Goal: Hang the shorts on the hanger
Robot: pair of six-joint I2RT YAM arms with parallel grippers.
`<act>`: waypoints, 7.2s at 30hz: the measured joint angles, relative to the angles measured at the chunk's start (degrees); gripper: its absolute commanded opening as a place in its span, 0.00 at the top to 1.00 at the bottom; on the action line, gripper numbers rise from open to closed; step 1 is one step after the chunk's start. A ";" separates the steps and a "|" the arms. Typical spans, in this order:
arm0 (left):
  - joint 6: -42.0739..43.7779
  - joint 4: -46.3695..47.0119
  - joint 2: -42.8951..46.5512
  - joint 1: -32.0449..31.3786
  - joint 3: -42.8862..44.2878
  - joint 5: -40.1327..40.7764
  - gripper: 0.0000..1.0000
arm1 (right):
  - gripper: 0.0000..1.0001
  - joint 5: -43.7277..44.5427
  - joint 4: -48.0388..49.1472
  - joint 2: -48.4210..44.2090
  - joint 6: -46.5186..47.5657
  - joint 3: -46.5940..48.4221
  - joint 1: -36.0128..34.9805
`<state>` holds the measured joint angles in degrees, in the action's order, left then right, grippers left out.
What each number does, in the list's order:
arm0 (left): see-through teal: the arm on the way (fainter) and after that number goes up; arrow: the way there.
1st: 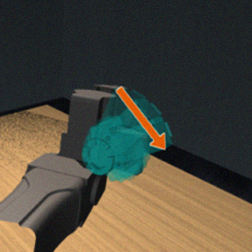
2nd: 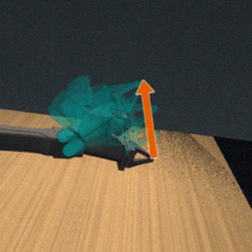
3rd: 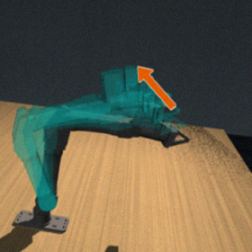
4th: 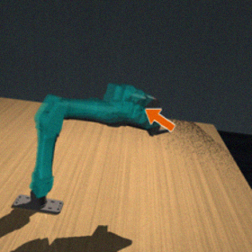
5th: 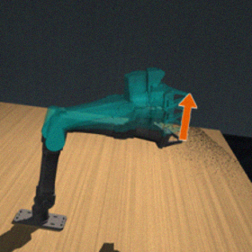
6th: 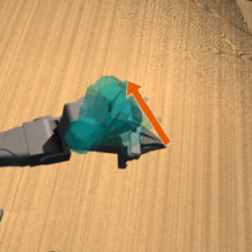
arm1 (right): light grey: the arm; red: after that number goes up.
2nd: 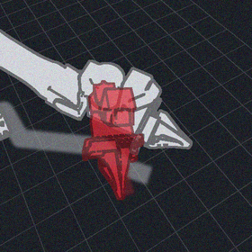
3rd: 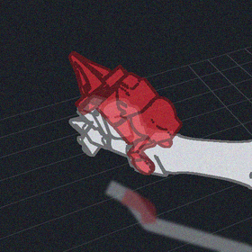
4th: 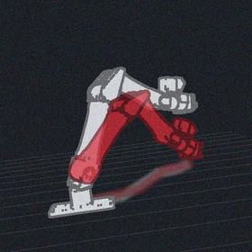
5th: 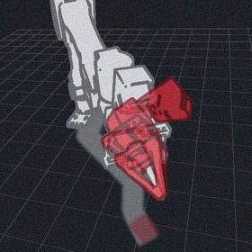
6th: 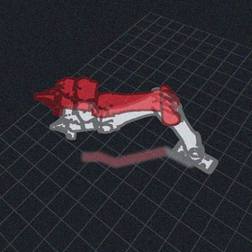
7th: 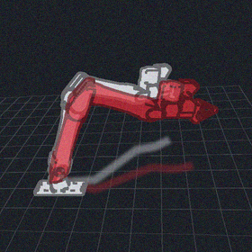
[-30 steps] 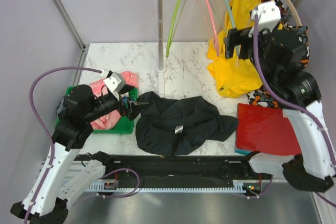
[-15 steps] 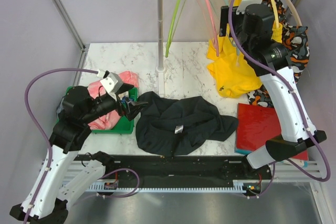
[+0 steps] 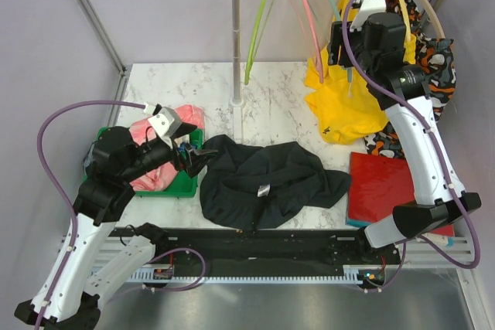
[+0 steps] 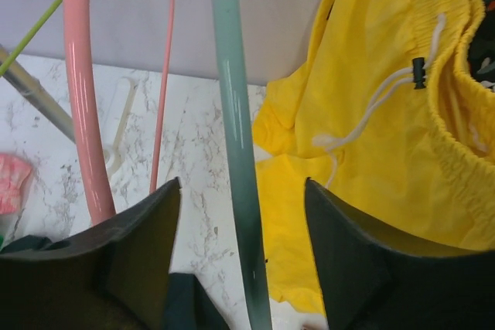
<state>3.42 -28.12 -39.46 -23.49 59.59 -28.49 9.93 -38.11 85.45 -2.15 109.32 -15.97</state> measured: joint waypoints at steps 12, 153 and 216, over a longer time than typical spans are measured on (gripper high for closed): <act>0.42 -0.04 0.00 0.00 -0.96 1.01 0.02 | 1.00 -4.35 -0.42 0.31 3.06 -2.36 0.13; 33.88 -11.67 -18.91 -10.03 -10.84 -15.10 0.98 | 0.66 -58.86 -21.33 -7.21 36.76 -23.85 -20.26; 92.26 -22.95 -29.44 -16.90 -9.44 -6.05 0.96 | 1.00 -47.89 -39.08 7.61 62.40 -15.15 -14.67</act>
<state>95.68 -51.07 -68.90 -40.38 50.15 -34.54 -37.95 -77.19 93.06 60.25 94.17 -30.63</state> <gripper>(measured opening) 0.054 0.033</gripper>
